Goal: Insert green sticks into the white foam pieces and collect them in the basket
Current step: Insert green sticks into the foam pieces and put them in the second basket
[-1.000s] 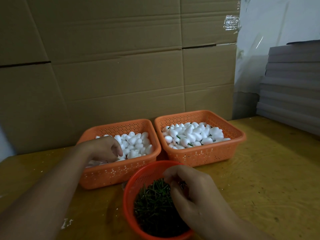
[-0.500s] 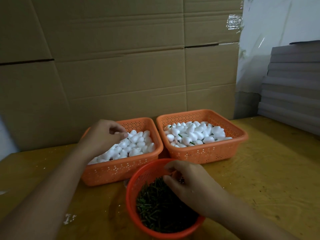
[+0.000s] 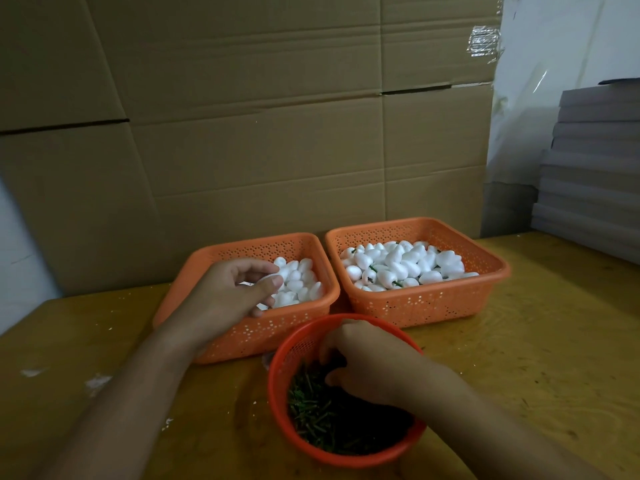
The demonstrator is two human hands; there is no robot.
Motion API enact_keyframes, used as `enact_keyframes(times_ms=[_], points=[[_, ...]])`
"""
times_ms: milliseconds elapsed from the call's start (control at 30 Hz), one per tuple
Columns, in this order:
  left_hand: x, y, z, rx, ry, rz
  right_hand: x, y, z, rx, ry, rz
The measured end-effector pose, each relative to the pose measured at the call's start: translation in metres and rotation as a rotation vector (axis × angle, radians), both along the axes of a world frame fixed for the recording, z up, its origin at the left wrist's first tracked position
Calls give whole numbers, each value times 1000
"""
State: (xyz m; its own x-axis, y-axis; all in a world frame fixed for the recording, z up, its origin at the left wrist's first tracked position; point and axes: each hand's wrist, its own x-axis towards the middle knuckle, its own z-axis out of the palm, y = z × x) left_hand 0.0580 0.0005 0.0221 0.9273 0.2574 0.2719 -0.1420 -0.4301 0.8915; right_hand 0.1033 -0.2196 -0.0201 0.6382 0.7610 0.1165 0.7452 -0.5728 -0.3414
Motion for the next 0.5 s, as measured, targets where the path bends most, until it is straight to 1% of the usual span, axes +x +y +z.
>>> enact_keyframes(times_ms=[133, 267, 500], points=[[-3, -1, -1, -56, 29, -5, -2, -6, 0, 58, 20, 30], [-4, -3, 0, -173, 42, -33, -6, -18, 3, 209, 95, 38], [-3, -21, 0, -206, 49, -100, -14, -28, 4, 622, 405, -47]])
